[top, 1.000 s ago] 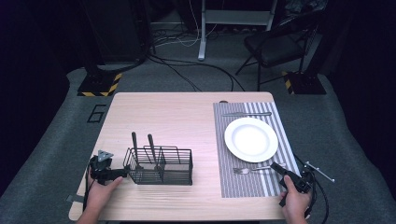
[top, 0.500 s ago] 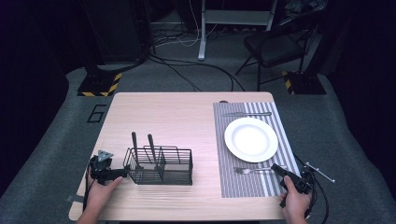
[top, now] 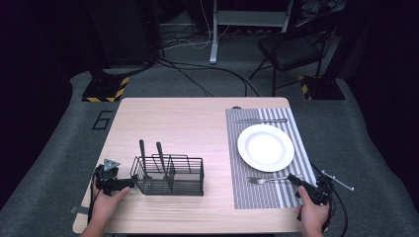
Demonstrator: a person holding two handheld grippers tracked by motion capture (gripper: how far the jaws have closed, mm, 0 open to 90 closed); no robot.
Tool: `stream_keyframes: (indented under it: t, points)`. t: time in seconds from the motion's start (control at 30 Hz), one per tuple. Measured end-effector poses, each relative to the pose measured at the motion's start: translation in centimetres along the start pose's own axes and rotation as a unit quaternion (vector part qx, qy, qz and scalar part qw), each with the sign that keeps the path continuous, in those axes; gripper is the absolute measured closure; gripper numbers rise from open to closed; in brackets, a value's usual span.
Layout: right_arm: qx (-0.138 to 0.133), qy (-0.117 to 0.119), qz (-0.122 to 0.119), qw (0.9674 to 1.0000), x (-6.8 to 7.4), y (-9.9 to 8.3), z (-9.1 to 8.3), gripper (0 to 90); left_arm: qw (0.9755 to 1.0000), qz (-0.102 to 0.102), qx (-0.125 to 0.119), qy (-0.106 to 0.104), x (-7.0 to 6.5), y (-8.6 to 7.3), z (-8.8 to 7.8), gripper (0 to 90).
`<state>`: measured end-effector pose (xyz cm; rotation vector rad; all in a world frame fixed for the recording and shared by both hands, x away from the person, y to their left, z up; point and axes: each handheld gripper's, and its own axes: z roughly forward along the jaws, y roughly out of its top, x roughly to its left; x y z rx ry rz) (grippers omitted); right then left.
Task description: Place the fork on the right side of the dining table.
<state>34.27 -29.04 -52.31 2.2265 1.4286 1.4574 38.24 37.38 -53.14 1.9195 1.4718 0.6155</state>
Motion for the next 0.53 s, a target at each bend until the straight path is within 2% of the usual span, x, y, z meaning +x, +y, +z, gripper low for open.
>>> stream_keyframes:
  t: [0.03, 0.1, 0.13, 0.17, 0.2, 0.3, 0.37, 0.4, 0.43, 0.53]
  points:
    - [-0.003, -0.007, 0.001, 1.0, 0.2, 0.0, 0.0, 54.5, 1.0, 0.0, 0.0, 0.0, 0.0, 0.0, 0.0, 2.6]
    - [-0.006, -0.013, -0.021, 0.9997, 0.3, 0.0, -0.3, 53.8, 1.0, 0.0, 0.0, 0.0, 0.0, 0.0, 0.0, 2.6]
    - [-0.006, -0.013, -0.021, 0.9997, 0.3, 0.0, -0.3, 53.8, 1.0, 0.0, 0.0, 0.0, 0.0, 0.0, 0.0, 2.6]
    - [-0.009, -0.014, -0.01, 0.9998, 0.5, 0.1, -0.3, 53.8, 1.0, 0.0, 0.0, 0.0, 0.0, 0.0, 0.0, 2.6]
    - [-0.01, -0.014, -0.018, 0.9997, 0.4, 0.1, -0.4, 53.8, 1.0, 0.0, 0.0, 0.0, 0.0, 0.0, 0.0, 2.6]
    - [-0.011, -0.012, -0.015, 0.9997, 0.5, 0.1, -0.3, 53.8, 1.0, 0.0, 0.0, 0.0, 0.0, 0.0, 0.0, 2.6]
    - [-0.015, 0.0, -0.018, 0.9997, 0.6, 0.1, -0.4, 53.5, 1.0, 0.0, 0.0, 0.0, 0.0, 0.0, 0.0, 2.6]
    - [-0.017, 0.001, -0.029, 0.9994, 0.6, 0.1, -0.4, 53.2, 1.0, 0.0, 0.0, 0.0, 0.0, 0.0, 0.0, 2.6]
    - [-0.021, 0.009, -0.025, 0.9994, 0.9, 0.1, -0.5, 52.8, 1.0, 0.0, 0.0, 0.0, 0.0, 0.0, 0.0, 2.6]
    - [-0.031, 0.02, -0.047, 0.9982, 1.3, 0.2, -0.7, 51.6, 1.0, 0.001, 0.0, 0.0, 0.0, 0.0, 0.0, 2.6]
